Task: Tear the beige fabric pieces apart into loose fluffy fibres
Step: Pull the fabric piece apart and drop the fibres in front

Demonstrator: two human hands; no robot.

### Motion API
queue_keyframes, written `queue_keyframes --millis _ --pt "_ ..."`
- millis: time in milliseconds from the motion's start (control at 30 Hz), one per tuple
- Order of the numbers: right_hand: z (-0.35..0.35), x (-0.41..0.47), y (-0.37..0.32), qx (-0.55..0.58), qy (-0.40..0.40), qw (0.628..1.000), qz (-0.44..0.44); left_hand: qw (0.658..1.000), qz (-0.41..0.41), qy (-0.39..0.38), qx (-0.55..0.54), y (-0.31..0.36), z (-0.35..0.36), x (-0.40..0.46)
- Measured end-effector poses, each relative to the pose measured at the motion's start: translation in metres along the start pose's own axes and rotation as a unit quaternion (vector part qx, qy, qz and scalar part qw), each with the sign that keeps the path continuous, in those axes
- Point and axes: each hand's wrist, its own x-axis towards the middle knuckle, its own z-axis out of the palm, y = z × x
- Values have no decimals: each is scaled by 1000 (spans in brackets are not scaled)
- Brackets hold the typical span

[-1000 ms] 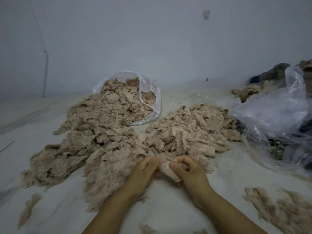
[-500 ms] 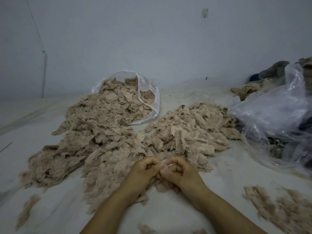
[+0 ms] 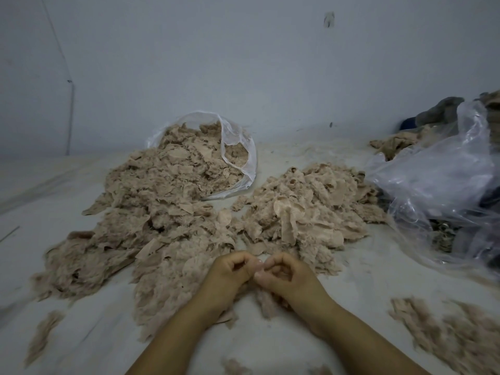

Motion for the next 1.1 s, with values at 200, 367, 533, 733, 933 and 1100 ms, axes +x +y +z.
queue_keyframes --millis 200,367,533,733,933,1100 --pt "-7 5 2 23 102 994 4 996 -12 75 -45 -2 -8 6" --pt "-15 9 2 -98 170 980 -23 999 -4 51 1 7 -24 1" --pt "-1 0 8 -294 28 941 -162 994 41 37 90 24 -39 -1" --pt "13 0 11 -330 -76 927 -163 910 -3 -132 393 13 -75 -8" --pt "17 2 8 -231 -30 962 -139 917 51 -61 392 -14 -68 -2" --pt "11 3 6 -77 -25 996 -41 930 20 5 368 -12 -64 -2"
